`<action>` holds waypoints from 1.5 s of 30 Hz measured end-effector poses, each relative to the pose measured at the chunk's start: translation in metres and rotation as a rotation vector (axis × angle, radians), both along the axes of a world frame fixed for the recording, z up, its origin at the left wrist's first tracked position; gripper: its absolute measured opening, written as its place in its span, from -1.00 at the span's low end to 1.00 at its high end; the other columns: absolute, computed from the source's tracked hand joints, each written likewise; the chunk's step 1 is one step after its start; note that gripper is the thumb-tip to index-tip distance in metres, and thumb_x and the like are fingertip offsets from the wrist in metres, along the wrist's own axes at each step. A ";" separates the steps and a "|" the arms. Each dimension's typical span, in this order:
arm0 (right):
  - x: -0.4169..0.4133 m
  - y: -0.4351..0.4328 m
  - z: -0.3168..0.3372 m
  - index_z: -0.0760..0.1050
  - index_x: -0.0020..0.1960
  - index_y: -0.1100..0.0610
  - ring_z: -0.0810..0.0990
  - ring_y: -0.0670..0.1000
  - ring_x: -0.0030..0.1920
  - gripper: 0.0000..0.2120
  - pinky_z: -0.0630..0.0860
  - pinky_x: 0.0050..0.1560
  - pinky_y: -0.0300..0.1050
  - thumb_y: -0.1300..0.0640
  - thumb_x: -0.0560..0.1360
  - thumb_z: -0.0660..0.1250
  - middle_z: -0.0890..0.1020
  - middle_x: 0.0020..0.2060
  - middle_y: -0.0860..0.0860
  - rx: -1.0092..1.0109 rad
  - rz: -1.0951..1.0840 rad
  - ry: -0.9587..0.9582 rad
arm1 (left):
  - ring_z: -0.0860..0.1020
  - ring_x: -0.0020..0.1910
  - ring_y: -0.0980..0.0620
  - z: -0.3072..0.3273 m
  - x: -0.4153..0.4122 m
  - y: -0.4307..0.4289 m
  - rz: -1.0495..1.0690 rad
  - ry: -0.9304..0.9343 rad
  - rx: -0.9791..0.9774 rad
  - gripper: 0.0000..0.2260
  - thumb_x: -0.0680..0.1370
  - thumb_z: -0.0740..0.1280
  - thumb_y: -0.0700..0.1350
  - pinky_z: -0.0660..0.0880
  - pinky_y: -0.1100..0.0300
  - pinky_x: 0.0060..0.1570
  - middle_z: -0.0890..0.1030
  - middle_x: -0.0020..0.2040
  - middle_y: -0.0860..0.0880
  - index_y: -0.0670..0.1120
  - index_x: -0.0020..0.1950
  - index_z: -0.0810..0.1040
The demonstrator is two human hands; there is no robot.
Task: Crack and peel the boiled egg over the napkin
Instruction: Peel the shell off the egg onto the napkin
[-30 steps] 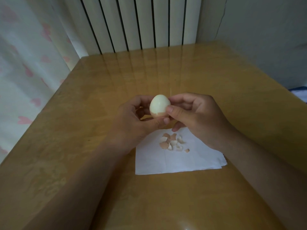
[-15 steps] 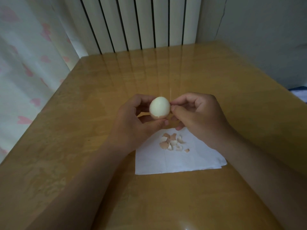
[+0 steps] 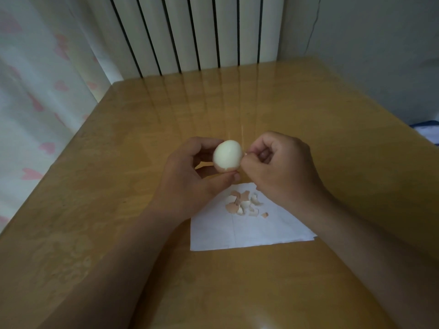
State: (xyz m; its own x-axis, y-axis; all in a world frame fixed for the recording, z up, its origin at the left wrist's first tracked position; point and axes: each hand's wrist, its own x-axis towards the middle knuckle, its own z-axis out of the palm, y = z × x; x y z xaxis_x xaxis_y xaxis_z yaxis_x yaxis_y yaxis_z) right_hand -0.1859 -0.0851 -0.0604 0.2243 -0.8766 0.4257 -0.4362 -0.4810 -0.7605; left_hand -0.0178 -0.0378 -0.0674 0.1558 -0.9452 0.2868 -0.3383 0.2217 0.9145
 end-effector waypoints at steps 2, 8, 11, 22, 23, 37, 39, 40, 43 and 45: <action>-0.001 -0.001 0.003 0.53 -0.31 0.05 0.57 -0.10 -0.47 -0.93 0.48 -0.49 -0.25 0.08 0.34 0.36 0.54 -0.50 -0.08 0.089 0.014 -0.047 | 0.66 0.09 0.06 0.005 0.001 0.001 -0.036 0.072 0.062 -0.56 0.34 0.61 -0.25 0.62 0.25 -0.02 0.68 0.10 0.00 -0.03 0.17 0.61; -0.005 -0.005 0.005 0.55 -0.34 0.05 0.54 -0.07 -0.49 -0.90 0.49 -0.46 -0.11 0.14 0.36 0.36 0.59 -0.48 0.00 0.156 0.109 -0.046 | 0.67 0.14 -0.14 0.005 0.009 0.000 -0.175 0.400 0.164 -0.61 0.36 0.59 -0.13 0.58 -0.10 0.19 0.71 0.10 -0.07 -0.04 0.17 0.65; -0.007 -0.002 0.003 0.65 -0.29 0.09 0.57 -0.16 -0.45 -0.87 0.53 -0.42 -0.16 0.23 0.39 0.38 0.64 -0.44 -0.05 0.159 0.252 0.080 | 0.68 0.08 -0.17 0.006 0.010 -0.003 -0.233 0.619 0.158 -0.62 0.42 0.42 -0.31 0.62 0.00 0.11 0.70 0.06 -0.19 -0.16 0.22 0.53; -0.009 -0.005 0.005 0.54 -0.20 0.08 0.51 -0.11 -0.44 -0.71 0.43 -0.46 -0.16 -0.15 0.40 0.45 0.59 -0.42 -0.02 0.165 0.248 -0.078 | 0.65 0.11 -0.18 0.001 0.013 -0.005 -0.242 0.470 0.157 -0.54 0.32 0.50 -0.14 0.60 -0.03 0.08 0.63 0.18 -0.19 -0.11 0.22 0.59; -0.008 -0.006 0.005 0.56 -0.13 0.05 0.57 -0.08 -0.39 -0.72 0.47 -0.45 -0.14 -0.16 0.41 0.44 0.63 -0.36 -0.01 0.159 0.229 -0.097 | 0.65 0.14 -0.20 0.000 0.013 -0.004 -0.226 0.420 0.159 -0.55 0.32 0.52 -0.11 0.58 -0.11 0.12 0.63 0.19 -0.17 -0.08 0.21 0.60; -0.005 -0.002 -0.001 0.68 0.06 0.10 0.67 -0.16 -0.17 -0.86 0.60 -0.32 -0.32 0.15 0.51 0.42 0.66 -0.21 -0.18 0.003 0.209 -0.049 | 0.72 -0.01 -0.08 0.004 0.004 0.000 -0.102 0.203 0.109 -0.63 0.33 0.55 -0.10 0.67 -0.02 0.02 0.70 0.08 -0.07 -0.04 0.11 0.61; -0.004 -0.001 0.000 0.68 0.04 0.10 0.66 -0.20 -0.17 -0.86 0.58 -0.34 -0.36 0.13 0.51 0.42 0.64 -0.22 -0.22 -0.017 0.209 -0.041 | 0.72 -0.01 -0.09 0.004 0.004 0.000 -0.097 0.181 0.095 -0.63 0.33 0.56 -0.09 0.66 -0.07 0.04 0.70 0.08 -0.07 -0.04 0.11 0.61; -0.004 -0.001 0.000 0.68 0.03 0.10 0.66 -0.22 -0.19 -0.86 0.56 -0.35 -0.38 0.12 0.50 0.42 0.63 -0.23 -0.23 -0.026 0.204 -0.039 | 0.72 -0.01 -0.09 0.004 0.004 0.000 -0.096 0.170 0.090 -0.63 0.34 0.58 -0.09 0.65 -0.10 0.05 0.69 0.08 -0.07 -0.04 0.11 0.62; -0.004 -0.002 -0.001 0.67 -0.07 0.13 0.63 -0.20 -0.24 -0.91 0.54 -0.35 -0.38 0.15 0.44 0.44 0.62 -0.31 -0.20 -0.092 0.148 -0.013 | 0.71 0.01 -0.12 0.002 0.004 0.000 -0.088 0.164 0.084 -0.63 0.33 0.60 -0.09 0.64 -0.17 0.08 0.69 0.09 -0.07 -0.02 0.10 0.63; -0.004 -0.002 0.000 0.65 -0.14 0.17 0.61 -0.13 -0.25 -0.95 0.53 -0.37 -0.32 0.19 0.43 0.45 0.60 -0.37 -0.15 -0.135 0.113 0.019 | 0.71 0.00 -0.11 0.001 0.004 0.000 -0.087 0.165 0.082 -0.63 0.32 0.59 -0.09 0.64 -0.17 0.08 0.69 0.08 -0.06 -0.01 0.09 0.63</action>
